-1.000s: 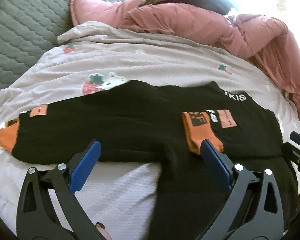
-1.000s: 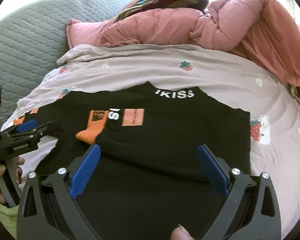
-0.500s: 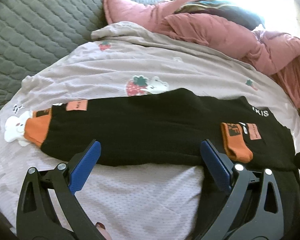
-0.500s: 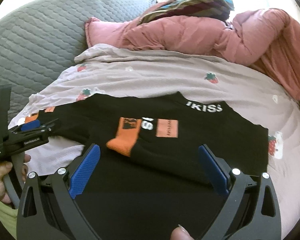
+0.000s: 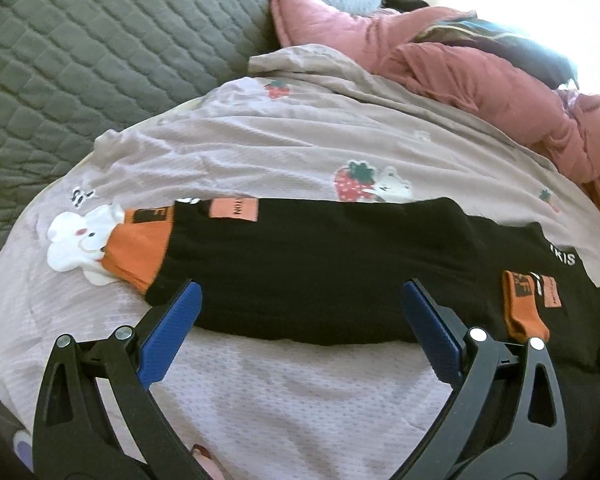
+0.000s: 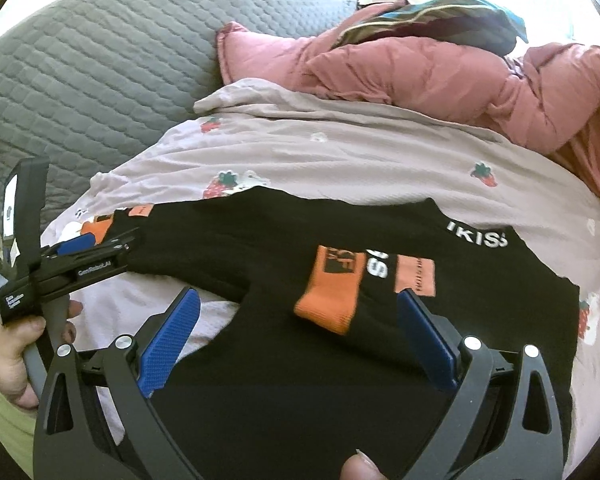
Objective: Fold small clothes
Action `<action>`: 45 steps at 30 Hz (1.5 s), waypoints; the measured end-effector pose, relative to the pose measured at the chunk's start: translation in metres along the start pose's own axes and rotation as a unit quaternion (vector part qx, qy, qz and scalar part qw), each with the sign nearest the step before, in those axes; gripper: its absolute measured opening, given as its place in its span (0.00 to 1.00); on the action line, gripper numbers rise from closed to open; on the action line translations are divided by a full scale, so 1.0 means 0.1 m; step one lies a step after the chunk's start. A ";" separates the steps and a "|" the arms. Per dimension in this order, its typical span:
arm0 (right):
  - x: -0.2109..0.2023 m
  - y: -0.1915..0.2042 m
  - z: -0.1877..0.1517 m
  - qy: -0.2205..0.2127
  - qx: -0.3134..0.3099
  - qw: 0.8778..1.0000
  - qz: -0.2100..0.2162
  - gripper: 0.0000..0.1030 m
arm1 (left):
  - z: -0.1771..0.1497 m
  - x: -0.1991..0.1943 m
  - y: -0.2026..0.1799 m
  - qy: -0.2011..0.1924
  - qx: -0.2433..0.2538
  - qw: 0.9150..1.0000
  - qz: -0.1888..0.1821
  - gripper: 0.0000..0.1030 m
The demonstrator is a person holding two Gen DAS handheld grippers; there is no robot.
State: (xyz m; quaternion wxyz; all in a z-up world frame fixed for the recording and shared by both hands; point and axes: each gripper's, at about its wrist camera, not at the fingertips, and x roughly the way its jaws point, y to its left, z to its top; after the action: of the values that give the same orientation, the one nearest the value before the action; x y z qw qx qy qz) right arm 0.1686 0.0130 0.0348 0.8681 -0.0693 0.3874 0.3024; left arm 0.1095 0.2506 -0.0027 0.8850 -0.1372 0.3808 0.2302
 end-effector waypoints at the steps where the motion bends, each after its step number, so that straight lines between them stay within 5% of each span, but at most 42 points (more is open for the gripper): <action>1: 0.02 0.03 0.01 0.000 -0.002 1.000 0.002 0.95 | 0.00 0.01 0.02 0.000 -0.002 1.000 0.003 0.91; 27: 0.38 0.46 0.17 0.000 -0.042 0.999 0.028 0.95 | 0.07 0.34 0.83 0.015 -0.104 0.994 0.037 0.89; 30: 0.42 0.42 0.15 0.003 -0.033 0.999 0.027 0.95 | 0.11 0.45 0.86 0.017 -0.105 0.993 0.042 0.82; 36: 0.47 0.28 0.10 0.010 -0.008 1.000 0.021 0.95 | 0.17 0.63 0.84 0.011 -0.082 0.994 0.067 0.52; 41: 0.45 0.17 0.04 0.010 0.008 1.000 0.015 0.95 | 0.18 0.48 0.90 -0.025 -0.095 0.994 0.040 0.06; 45: 0.37 0.06 -0.03 0.011 0.016 1.000 0.008 0.95 | 0.21 0.27 0.88 -0.059 -0.102 0.993 -0.009 0.06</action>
State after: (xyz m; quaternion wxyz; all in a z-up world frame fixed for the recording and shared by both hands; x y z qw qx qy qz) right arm 0.1822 0.0343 0.0064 0.8623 -0.0556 0.4021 0.3029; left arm 0.0937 0.3428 -0.0147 0.8895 -0.2164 0.3008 0.2675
